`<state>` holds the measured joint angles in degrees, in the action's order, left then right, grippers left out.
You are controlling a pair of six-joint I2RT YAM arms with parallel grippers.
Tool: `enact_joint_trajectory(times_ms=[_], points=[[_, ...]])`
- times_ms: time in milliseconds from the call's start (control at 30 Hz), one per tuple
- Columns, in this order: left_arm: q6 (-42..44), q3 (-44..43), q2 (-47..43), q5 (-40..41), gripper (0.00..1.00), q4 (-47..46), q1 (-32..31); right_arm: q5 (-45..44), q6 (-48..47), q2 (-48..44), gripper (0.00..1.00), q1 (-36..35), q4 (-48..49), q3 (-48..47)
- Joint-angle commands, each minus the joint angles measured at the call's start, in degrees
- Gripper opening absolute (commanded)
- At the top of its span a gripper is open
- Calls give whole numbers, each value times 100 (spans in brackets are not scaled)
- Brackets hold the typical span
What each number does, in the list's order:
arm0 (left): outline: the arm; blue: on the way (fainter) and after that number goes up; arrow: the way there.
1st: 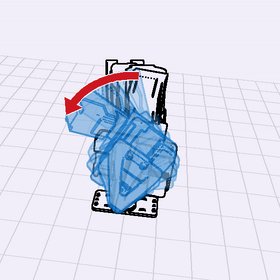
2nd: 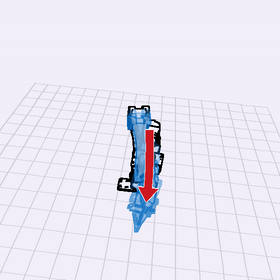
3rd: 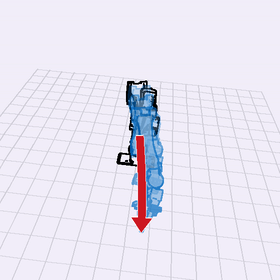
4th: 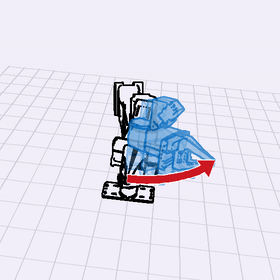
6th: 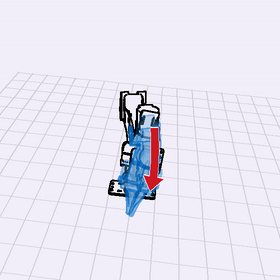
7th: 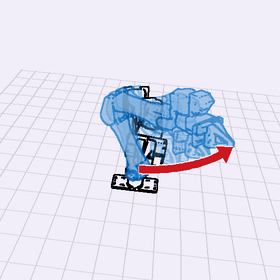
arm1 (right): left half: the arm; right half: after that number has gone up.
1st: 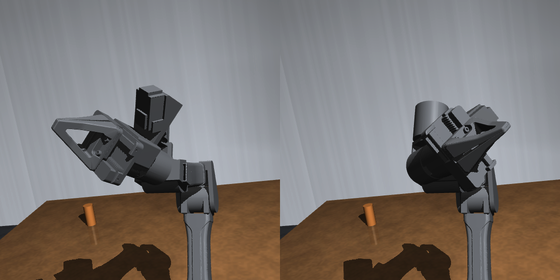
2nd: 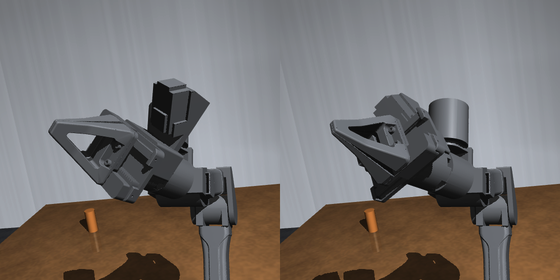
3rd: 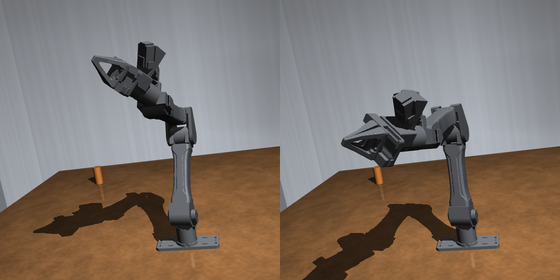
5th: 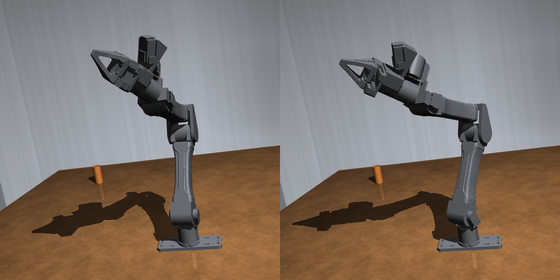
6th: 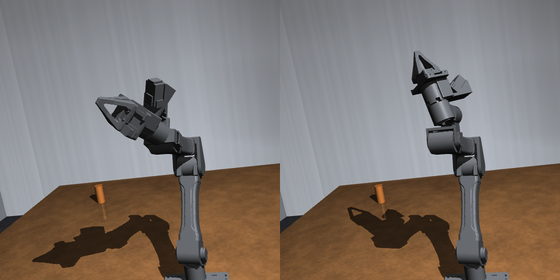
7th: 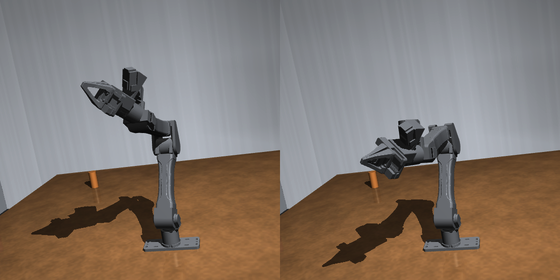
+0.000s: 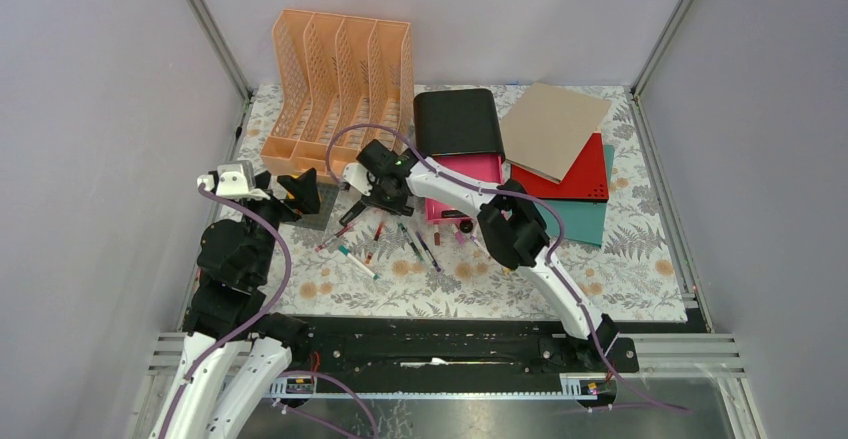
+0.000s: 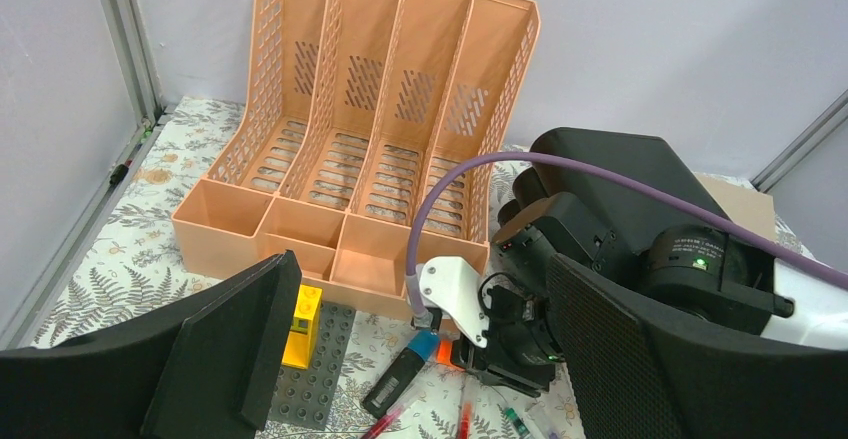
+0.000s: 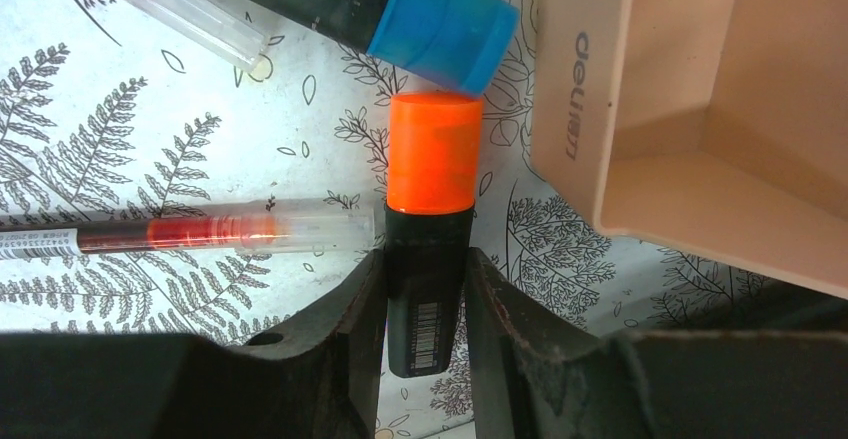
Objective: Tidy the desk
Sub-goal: Pick up the stationery from the center of the board.
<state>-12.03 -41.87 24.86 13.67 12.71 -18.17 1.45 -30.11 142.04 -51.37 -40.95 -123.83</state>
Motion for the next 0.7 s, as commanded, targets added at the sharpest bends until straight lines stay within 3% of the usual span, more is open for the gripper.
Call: enact_joint_trajectory(times_ms=[0, 400, 667], points=[[-36, -24, -8, -118, 99, -337, 57, -79, 69, -464, 0, -42, 397, 361], [-54, -23, -8, -150, 99, -347, 107, 318, 254, -1168, 0, -47, 545, 527], [-62, -15, -7, -167, 99, -352, 138, 1198, 514, -1738, 0, -41, 410, 566]])
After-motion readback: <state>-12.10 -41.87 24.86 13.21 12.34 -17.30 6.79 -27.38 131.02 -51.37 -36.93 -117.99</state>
